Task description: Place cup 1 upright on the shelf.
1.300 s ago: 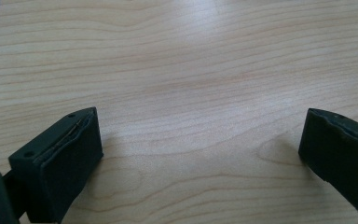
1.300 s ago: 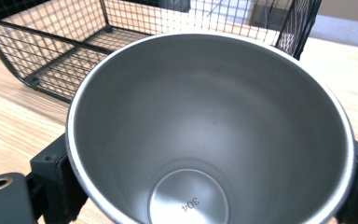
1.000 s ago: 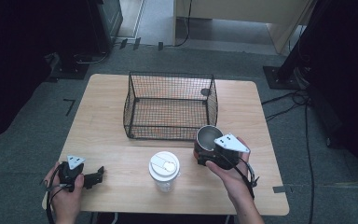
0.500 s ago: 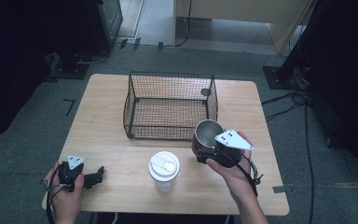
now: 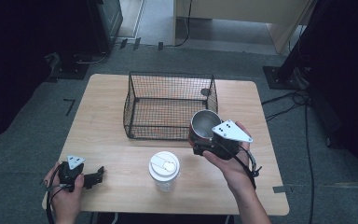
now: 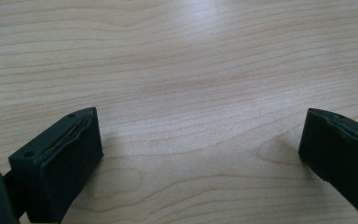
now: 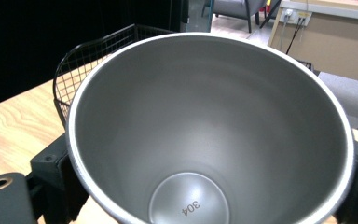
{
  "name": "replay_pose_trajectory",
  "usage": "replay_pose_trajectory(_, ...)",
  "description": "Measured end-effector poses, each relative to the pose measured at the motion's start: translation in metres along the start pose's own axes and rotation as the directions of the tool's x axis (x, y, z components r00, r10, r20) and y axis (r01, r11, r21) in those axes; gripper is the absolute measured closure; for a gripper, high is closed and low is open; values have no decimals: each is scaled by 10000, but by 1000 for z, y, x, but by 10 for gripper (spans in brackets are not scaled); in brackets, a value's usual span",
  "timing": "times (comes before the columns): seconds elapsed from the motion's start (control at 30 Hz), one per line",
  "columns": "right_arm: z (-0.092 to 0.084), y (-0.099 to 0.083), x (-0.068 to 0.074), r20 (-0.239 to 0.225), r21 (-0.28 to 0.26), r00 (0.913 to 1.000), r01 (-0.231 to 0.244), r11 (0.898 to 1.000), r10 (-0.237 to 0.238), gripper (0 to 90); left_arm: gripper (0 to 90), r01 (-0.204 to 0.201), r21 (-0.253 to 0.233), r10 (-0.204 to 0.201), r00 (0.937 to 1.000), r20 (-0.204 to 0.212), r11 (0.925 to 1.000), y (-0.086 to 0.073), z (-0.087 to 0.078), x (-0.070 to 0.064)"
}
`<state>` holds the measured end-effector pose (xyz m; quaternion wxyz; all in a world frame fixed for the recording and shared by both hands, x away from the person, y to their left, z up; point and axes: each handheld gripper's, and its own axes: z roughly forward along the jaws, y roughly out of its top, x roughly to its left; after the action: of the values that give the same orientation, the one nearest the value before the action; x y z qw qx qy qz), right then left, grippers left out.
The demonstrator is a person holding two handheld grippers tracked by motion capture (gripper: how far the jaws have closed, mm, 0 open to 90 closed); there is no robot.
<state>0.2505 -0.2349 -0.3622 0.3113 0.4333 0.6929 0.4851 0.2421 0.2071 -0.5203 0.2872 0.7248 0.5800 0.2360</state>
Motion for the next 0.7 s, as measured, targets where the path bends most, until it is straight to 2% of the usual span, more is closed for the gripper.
replay_pose_trajectory(0.33, 10, 24, 2, -4, -410, 9999, 159, 9990, -159, 75, 1, -2, 11, 2, 10000, 2, 10000, 0, 0, 0)
replay_pose_trajectory(0.7, 31, 33, 3, 94, -542, 9998, 193, 9983, -189, 75, 1, 2, 1, -2, 10000, 2, 10000, 0, 0, 0)
